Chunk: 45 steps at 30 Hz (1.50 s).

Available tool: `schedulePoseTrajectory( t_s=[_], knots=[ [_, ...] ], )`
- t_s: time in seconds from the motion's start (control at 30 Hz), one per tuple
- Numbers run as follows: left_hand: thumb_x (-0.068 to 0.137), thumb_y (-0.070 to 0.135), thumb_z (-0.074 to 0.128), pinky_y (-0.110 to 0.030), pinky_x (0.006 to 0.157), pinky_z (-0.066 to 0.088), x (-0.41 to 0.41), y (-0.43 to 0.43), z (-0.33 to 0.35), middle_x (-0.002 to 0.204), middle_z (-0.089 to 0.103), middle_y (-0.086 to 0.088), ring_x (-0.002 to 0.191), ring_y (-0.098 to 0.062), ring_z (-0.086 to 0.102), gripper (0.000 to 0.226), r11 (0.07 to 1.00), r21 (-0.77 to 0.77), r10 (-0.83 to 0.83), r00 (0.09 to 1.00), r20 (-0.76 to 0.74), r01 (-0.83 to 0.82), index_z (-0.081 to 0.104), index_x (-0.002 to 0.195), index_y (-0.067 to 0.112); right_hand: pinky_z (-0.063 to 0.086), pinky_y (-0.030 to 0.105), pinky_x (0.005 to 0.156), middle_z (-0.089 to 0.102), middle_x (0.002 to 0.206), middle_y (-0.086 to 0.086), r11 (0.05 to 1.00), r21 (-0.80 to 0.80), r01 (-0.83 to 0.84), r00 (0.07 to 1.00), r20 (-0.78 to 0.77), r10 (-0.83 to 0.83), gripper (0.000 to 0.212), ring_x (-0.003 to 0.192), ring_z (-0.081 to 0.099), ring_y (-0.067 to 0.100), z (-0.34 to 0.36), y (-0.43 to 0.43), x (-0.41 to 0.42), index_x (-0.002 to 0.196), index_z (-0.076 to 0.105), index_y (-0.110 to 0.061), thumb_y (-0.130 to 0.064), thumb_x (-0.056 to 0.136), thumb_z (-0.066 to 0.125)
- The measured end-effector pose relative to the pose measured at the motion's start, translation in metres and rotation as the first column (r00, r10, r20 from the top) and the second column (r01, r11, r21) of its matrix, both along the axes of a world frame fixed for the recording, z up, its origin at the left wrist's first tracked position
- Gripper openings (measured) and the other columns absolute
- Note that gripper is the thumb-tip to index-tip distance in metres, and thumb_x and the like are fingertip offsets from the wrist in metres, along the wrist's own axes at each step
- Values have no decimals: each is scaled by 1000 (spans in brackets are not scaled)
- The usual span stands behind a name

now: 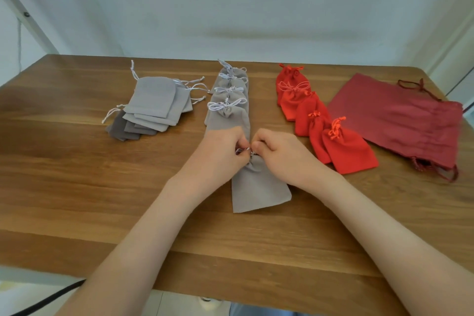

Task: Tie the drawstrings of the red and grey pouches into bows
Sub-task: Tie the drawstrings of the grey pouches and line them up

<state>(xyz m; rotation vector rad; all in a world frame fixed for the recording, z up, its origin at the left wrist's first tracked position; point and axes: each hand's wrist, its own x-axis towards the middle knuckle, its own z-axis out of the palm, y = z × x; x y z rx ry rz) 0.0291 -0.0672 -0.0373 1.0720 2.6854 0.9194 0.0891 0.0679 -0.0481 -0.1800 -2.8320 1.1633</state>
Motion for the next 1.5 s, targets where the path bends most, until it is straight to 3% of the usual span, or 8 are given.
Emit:
schedulePoseTrajectory(
  t_s=[0.17,0.3,0.47,0.6,1.03,1.23,1.37,1.5],
  knots=[
    [92,11,52,-24,59,25,4,13,-8,78,48,-4,74,-17,44,11,992,-86,61,955,-291,-90,45,84,12,27,29,59,46,67,-10,1000,-11,19,1000,-14,-19,23,64,42,9,0,-1,-1,76,47,-21,-14,97,45],
    [76,0,51,-36,52,38,4,7,-25,56,43,-8,49,-25,46,20,995,39,-39,692,-721,97,38,72,15,33,29,64,50,68,-5,990,-134,40,997,-53,-47,19,66,44,8,0,-2,3,79,50,-13,-17,98,47],
    [84,0,50,-36,60,34,1,6,-29,60,45,-9,56,-26,47,18,985,91,-30,662,-749,147,51,68,8,35,30,69,50,68,-5,961,-251,116,989,-55,-134,30,69,45,6,-1,0,1,69,44,-21,-16,98,45],
    [89,2,50,-36,62,39,2,8,-28,64,50,-10,61,-25,50,18,982,102,-22,639,-769,158,58,72,4,42,18,71,61,87,1,869,-482,112,991,-12,-134,14,80,55,7,-2,4,-1,98,61,-15,-9,96,49],
    [92,9,46,-30,69,41,2,5,-30,71,61,-9,74,-18,49,23,966,179,-21,743,-669,189,64,81,1,35,12,45,57,55,-6,781,-615,114,983,-42,-176,18,47,49,-1,5,12,2,77,59,-11,-2,92,55],
    [94,22,45,-28,67,42,7,6,-28,82,65,-3,78,-12,54,21,949,310,70,922,-381,56,60,88,9,30,15,38,58,59,1,783,-609,124,974,-77,-213,17,37,40,7,5,7,4,78,57,-9,-5,94,52],
    [95,11,50,-11,80,37,9,7,-23,107,66,-4,100,-7,54,13,904,417,164,975,-147,-89,59,102,5,23,16,31,68,74,12,741,-641,202,954,-44,-297,16,29,35,10,2,5,1,81,55,-9,-9,96,50],
    [95,3,47,-15,77,38,11,6,-20,106,60,5,96,-3,51,9,888,413,230,973,-17,-202,49,96,12,25,16,32,68,73,5,730,-638,246,947,-3,-322,14,31,37,11,0,6,-2,83,56,-9,-11,96,51]
  ],
)
